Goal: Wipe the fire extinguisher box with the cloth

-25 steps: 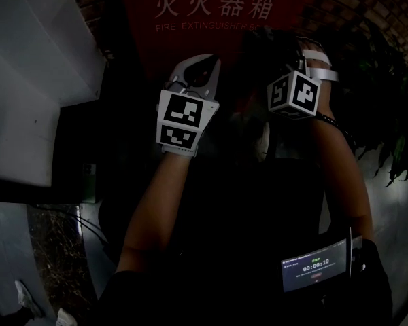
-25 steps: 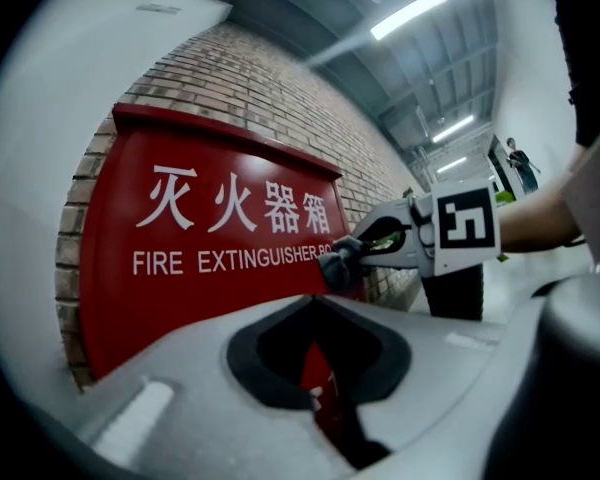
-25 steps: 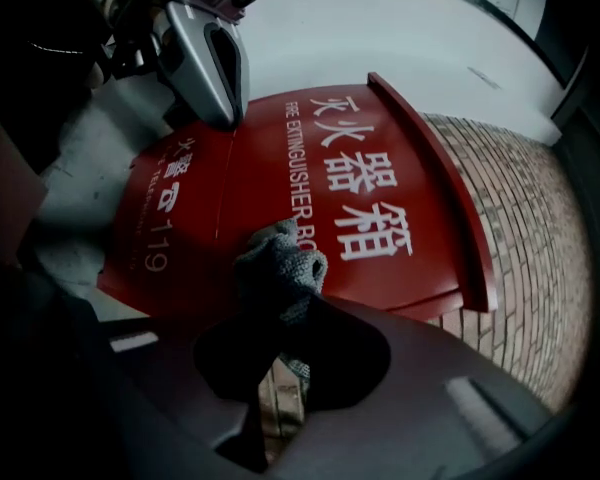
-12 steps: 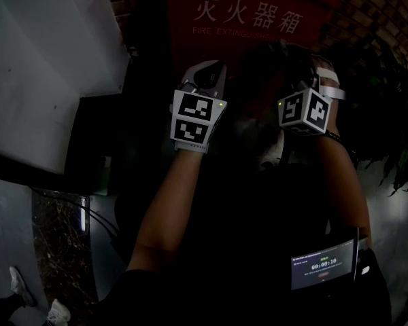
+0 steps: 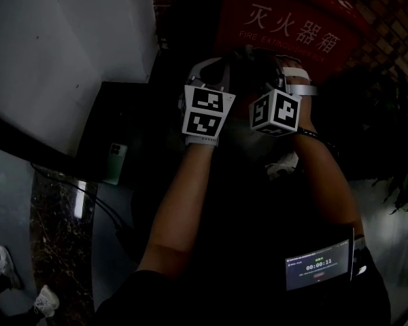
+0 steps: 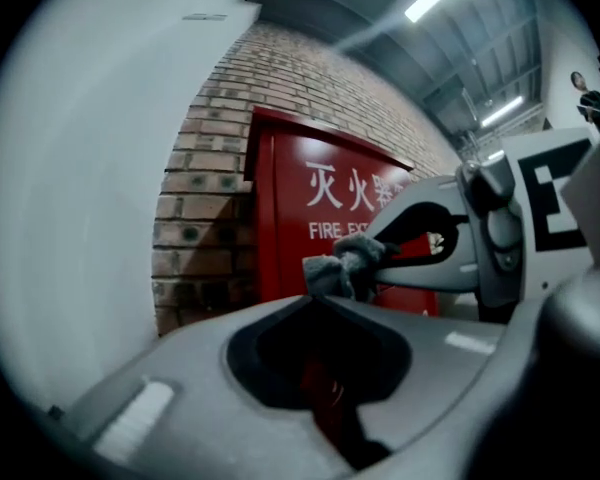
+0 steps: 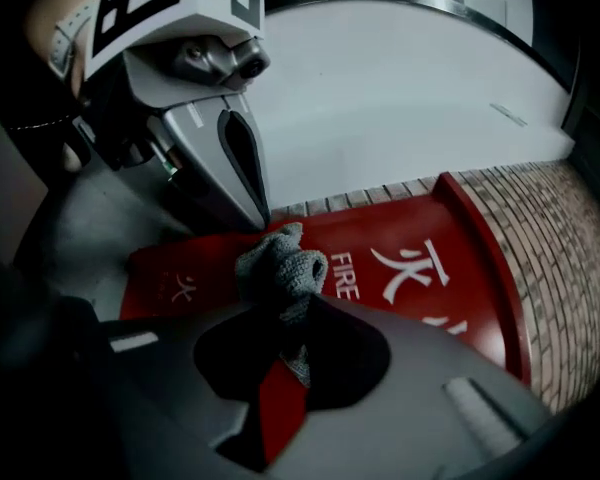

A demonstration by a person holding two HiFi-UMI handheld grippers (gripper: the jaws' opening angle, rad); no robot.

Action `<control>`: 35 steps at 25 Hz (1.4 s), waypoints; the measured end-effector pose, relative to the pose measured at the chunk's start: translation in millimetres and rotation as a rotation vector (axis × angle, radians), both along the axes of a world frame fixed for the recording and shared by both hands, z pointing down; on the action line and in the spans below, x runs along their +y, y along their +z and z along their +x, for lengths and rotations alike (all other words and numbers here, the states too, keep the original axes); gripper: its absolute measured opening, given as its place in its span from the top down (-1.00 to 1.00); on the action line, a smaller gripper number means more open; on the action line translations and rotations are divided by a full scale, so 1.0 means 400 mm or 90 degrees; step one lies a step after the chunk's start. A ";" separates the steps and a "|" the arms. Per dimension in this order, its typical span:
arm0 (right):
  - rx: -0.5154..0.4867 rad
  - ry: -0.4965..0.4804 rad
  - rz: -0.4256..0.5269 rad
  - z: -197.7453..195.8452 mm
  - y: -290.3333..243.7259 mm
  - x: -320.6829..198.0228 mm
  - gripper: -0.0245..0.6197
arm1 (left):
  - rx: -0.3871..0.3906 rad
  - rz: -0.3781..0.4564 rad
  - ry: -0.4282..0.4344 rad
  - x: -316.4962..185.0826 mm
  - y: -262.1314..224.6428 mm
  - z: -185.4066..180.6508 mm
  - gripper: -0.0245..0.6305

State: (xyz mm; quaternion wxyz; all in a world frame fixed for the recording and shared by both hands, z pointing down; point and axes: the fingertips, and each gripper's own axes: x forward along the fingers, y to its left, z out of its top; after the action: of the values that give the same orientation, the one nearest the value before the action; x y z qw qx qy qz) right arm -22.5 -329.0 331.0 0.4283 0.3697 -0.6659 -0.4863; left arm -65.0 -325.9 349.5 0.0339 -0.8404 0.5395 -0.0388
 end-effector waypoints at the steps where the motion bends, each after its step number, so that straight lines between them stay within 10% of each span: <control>1: -0.001 -0.005 -0.002 -0.025 0.004 -0.006 0.81 | 0.007 -0.003 -0.008 -0.003 0.003 -0.017 0.92; 8: 0.002 -0.029 -0.016 -0.119 0.050 -0.029 0.80 | 0.063 -0.032 -0.059 -0.027 0.009 -0.120 0.92; 15: -0.001 -0.028 -0.011 -0.085 0.069 -0.034 0.81 | 0.043 -0.046 0.009 -0.036 0.023 -0.026 0.92; 35: -0.014 0.116 -0.019 0.384 0.104 -0.045 0.81 | -0.051 0.013 0.156 0.025 0.073 0.334 0.92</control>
State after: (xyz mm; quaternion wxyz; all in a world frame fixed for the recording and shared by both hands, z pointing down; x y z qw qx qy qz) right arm 130.9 -346.9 372.6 0.4689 0.4274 -0.6416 -0.4311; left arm 68.7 -315.8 378.7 0.0685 -0.8974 0.4314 -0.0621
